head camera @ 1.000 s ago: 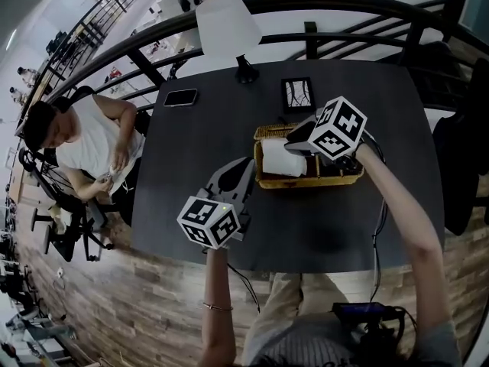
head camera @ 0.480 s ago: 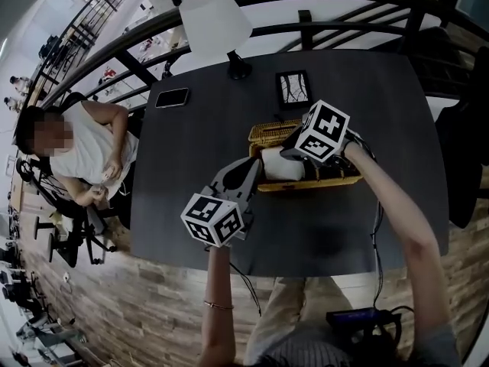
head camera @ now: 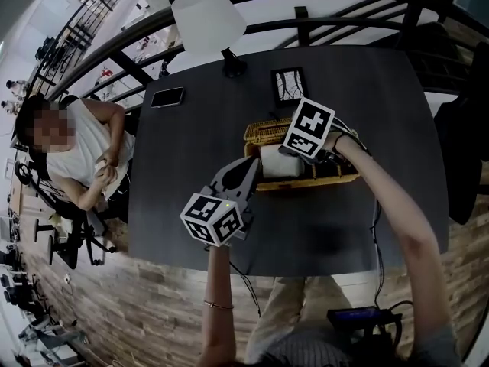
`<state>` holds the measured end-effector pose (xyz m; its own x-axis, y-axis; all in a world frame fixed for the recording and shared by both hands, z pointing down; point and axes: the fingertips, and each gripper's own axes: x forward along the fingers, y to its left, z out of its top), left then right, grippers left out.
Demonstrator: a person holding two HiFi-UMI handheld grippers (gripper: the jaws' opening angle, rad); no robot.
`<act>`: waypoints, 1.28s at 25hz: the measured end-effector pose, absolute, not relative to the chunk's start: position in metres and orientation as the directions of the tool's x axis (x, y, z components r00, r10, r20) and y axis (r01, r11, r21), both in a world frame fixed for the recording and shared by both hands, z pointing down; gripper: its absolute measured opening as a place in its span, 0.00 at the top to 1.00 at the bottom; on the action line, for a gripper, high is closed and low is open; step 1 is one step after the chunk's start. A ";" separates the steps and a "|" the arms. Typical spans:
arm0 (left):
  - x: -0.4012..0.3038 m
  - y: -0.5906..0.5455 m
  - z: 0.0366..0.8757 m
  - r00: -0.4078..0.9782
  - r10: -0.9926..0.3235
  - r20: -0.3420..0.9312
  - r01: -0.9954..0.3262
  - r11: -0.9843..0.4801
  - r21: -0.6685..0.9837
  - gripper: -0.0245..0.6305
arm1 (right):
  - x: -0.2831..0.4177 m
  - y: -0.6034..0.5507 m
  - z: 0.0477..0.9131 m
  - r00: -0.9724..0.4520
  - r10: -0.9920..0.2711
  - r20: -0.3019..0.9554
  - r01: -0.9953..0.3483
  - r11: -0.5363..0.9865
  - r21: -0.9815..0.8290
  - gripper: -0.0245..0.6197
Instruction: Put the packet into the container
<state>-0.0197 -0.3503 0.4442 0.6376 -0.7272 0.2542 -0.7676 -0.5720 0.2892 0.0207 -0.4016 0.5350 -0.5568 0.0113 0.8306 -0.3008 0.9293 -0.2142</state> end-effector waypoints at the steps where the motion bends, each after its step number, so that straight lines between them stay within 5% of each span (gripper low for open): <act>1: -0.019 -0.350 0.445 0.636 -0.728 0.255 -0.769 -0.570 0.291 0.95 | 0.023 -0.403 0.537 -0.541 0.001 0.841 -0.302 0.933 -0.196 0.81; 18: -0.015 -0.344 0.454 0.631 -0.732 0.258 -0.772 -0.557 0.306 0.95 | 0.027 -0.405 0.541 -0.552 -0.080 0.830 -0.306 0.945 -0.113 0.80; 26: -0.012 -0.342 0.429 0.641 -0.739 0.206 -0.761 -0.580 0.290 0.95 | 0.020 -0.390 0.460 -0.876 -0.166 0.453 -0.363 0.847 -0.390 0.80; 32: -0.002 -0.332 0.395 0.663 -0.736 0.137 -0.741 -0.619 0.261 0.95 | 0.036 -0.355 0.403 -0.933 -0.256 0.253 -0.341 0.855 -0.392 0.84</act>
<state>-0.0016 -0.3317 0.3946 0.6627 -0.7362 0.1368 -0.7411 -0.6187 0.2606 0.0355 -0.3555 0.4026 -0.9329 -0.2560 0.2534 -0.3409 0.8547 -0.3916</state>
